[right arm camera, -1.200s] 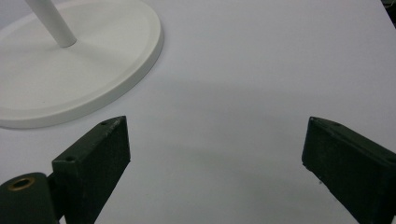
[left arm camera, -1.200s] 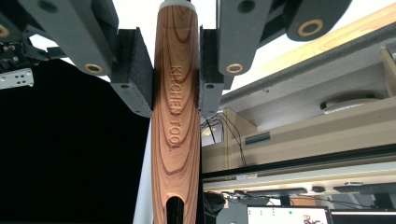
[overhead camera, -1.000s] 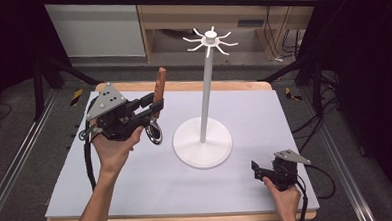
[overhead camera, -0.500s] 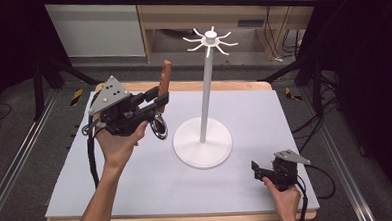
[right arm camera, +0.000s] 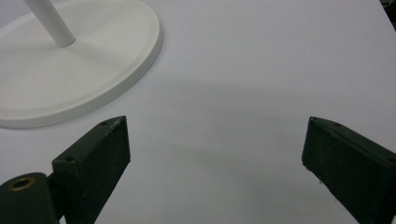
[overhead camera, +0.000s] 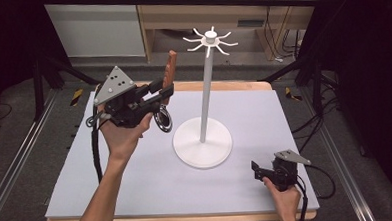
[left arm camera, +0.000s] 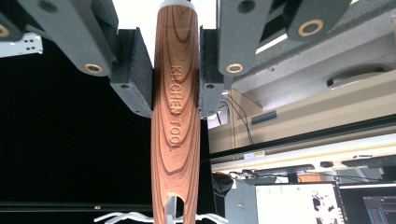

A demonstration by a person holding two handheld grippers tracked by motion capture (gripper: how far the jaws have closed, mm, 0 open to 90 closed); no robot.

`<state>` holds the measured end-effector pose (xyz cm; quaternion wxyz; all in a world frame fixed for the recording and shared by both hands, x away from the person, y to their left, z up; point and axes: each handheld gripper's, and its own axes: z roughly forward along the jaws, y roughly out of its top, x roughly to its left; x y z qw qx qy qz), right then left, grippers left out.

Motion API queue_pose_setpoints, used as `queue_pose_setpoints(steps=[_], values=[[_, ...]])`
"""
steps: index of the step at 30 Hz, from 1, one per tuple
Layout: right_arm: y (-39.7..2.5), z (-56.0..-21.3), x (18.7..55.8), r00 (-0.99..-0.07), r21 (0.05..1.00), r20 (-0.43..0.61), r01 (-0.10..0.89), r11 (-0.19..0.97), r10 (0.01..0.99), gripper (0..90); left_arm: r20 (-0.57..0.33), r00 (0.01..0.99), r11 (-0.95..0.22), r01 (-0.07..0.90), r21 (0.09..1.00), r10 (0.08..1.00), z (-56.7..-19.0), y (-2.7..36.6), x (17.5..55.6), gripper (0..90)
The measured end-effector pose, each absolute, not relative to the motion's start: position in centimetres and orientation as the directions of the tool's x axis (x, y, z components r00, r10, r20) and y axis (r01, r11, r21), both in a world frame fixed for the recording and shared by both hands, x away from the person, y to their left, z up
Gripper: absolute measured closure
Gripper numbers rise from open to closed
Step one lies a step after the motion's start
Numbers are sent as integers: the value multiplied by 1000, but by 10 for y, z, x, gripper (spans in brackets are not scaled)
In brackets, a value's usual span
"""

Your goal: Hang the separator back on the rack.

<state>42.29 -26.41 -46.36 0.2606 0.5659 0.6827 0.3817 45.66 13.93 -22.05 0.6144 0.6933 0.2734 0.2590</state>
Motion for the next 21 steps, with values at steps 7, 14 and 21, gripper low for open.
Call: queue_pose_setpoints(steps=[7,14,21], values=[[-264,-464,423,-223,815,78,575,66,972,82,29,724,-104,59,993,689,-214,135,461,675],[-265,-464,423,-219,815,81,576,62,972,81,42,722,-117,54,992,690,-212,130,464,675],[-265,-464,423,-220,816,82,575,62,972,81,44,723,-129,63,990,689,-210,124,469,675]])
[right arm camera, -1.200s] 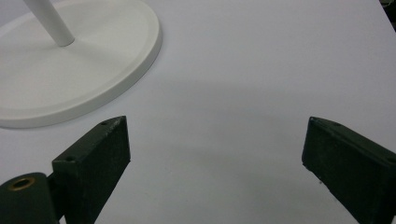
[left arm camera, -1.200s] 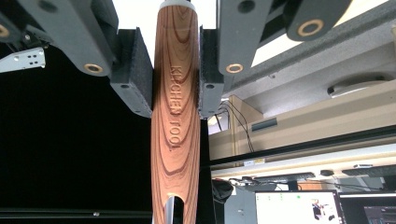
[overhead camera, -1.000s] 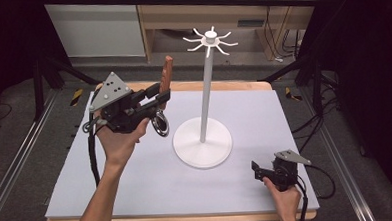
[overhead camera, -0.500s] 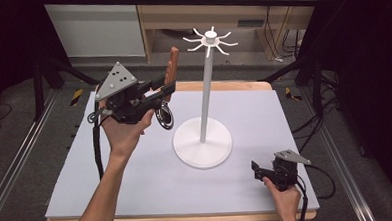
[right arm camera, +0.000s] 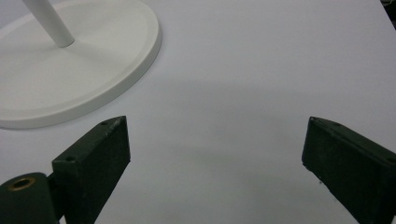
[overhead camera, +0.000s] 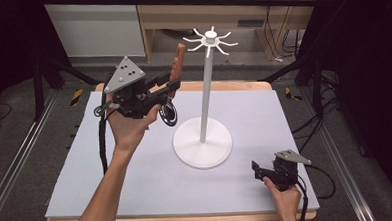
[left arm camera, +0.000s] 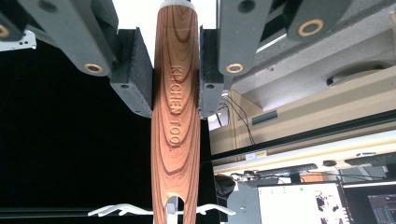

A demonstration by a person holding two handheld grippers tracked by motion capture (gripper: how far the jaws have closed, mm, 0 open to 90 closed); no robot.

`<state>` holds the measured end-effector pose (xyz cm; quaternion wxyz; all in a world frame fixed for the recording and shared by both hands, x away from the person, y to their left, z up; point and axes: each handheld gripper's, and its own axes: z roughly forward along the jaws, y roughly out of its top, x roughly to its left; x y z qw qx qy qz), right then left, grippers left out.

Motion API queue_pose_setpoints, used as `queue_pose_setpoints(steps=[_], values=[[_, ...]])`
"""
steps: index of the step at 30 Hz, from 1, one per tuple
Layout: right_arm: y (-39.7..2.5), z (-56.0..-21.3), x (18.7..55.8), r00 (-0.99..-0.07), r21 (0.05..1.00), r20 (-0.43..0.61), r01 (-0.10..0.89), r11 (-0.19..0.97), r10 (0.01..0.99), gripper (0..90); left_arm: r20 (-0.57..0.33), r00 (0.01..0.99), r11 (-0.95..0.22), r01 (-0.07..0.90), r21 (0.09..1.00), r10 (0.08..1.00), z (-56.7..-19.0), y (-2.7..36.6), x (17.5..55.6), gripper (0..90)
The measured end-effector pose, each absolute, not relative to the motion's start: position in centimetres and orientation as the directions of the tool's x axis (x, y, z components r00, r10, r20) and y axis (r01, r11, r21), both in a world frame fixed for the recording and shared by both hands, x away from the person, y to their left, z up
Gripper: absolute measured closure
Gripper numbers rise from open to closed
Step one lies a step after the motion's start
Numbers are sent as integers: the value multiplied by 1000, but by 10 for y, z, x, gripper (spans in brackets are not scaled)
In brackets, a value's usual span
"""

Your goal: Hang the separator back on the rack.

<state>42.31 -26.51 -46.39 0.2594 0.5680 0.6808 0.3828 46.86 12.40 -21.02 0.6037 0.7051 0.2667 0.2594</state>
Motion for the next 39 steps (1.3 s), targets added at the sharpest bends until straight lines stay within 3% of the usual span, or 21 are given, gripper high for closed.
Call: queue_pose_setpoints(steps=[39], values=[[-266,-463,423,-221,816,88,575,57,971,81,45,728,-156,87,984,684,-214,103,486,675]])
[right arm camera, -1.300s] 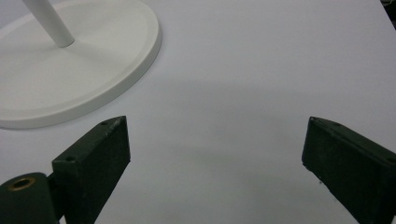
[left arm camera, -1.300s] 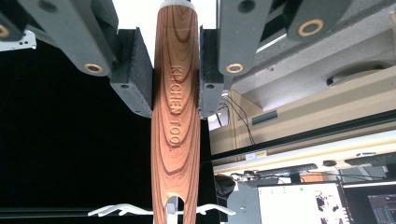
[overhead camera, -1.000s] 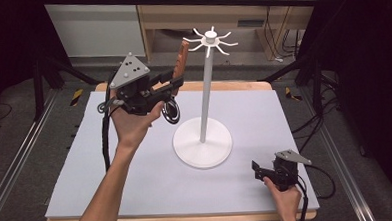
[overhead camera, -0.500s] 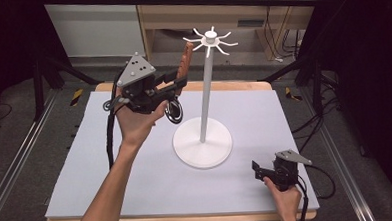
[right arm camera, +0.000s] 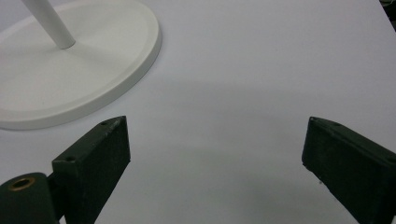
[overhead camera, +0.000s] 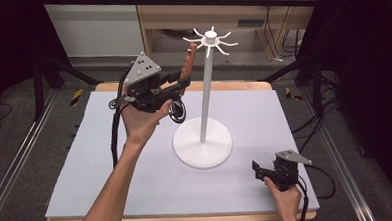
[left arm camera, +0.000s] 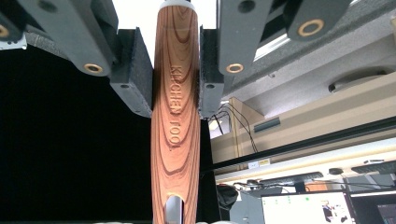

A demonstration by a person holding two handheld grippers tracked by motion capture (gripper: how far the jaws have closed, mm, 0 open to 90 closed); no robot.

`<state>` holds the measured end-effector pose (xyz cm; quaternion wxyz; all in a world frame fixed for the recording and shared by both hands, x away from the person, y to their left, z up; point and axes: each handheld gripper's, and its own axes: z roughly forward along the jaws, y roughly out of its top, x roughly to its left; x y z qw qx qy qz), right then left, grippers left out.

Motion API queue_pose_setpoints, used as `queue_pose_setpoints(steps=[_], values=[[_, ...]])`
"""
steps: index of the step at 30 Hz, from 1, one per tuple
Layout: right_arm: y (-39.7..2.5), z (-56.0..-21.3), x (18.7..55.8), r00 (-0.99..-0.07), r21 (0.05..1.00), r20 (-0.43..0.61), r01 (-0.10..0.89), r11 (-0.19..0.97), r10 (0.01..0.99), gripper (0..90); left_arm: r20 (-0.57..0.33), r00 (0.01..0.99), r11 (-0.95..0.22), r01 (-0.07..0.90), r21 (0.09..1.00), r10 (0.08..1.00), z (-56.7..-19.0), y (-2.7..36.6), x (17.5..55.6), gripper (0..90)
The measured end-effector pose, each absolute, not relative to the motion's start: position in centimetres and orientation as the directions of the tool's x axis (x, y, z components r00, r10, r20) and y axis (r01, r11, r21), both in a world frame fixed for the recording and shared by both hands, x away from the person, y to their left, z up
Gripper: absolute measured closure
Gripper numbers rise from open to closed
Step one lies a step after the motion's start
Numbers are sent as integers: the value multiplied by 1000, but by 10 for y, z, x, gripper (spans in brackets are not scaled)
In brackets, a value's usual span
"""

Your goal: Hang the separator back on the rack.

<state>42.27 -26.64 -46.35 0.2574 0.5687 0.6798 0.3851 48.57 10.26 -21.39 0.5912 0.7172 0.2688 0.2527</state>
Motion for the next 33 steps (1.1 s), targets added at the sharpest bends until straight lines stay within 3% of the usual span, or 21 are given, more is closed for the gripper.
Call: queue_pose_setpoints(steps=[33], values=[[-265,-464,423,-224,813,86,579,62,971,81,53,714,-151,74,986,698,-223,94,491,646]])
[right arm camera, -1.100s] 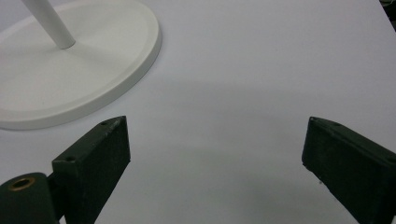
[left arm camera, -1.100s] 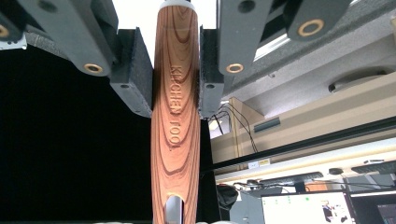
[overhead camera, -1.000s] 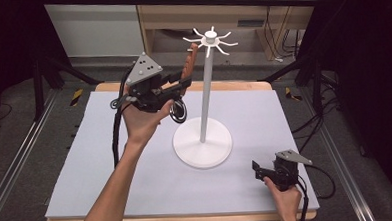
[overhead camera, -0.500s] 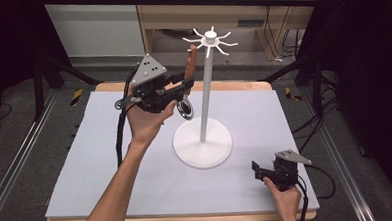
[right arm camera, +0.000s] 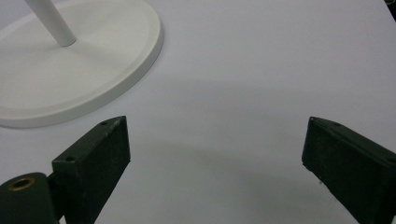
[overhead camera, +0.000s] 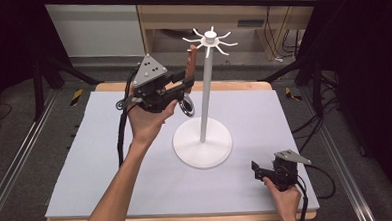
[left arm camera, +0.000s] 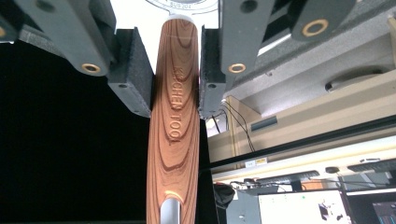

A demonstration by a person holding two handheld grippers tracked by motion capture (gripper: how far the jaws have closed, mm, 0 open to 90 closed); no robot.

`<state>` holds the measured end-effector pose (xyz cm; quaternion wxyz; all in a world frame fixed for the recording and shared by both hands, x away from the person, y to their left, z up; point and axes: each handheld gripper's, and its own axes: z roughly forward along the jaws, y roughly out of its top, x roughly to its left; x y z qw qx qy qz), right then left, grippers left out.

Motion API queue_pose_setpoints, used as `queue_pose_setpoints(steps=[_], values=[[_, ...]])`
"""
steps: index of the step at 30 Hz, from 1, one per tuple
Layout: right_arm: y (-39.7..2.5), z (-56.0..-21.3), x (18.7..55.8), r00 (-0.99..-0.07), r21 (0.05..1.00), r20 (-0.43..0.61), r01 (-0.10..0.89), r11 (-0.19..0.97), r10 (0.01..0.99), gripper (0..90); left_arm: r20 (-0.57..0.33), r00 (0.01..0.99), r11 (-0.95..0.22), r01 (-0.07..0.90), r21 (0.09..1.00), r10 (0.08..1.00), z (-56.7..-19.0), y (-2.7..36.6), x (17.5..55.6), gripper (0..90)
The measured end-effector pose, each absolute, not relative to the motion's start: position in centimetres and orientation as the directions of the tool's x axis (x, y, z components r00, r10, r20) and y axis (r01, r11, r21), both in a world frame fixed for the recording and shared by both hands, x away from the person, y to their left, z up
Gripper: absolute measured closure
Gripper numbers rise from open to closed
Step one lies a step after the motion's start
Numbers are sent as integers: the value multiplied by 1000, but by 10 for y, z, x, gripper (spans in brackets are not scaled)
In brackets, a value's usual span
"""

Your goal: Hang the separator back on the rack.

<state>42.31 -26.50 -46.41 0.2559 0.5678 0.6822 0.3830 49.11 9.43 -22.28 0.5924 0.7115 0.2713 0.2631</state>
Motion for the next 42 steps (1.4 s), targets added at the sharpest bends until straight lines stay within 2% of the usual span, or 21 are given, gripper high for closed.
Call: queue_pose_setpoints(steps=[4,8,20,33,42], values=[[-265,-464,423,-223,813,88,579,59,971,81,53,714,-153,77,985,698,-225,99,489,628],[-265,-464,423,-221,812,87,581,59,971,81,51,702,-147,77,986,710,-229,109,486,555],[-264,-465,423,-221,810,88,583,59,971,81,37,665,-156,120,981,746,-255,151,476,446],[-266,-465,422,-215,811,90,583,54,972,80,30,623,-195,198,961,782,-294,192,462,404],[-265,-466,422,-217,808,85,586,60,972,80,10,611,-188,228,955,792,-320,206,452,396]])
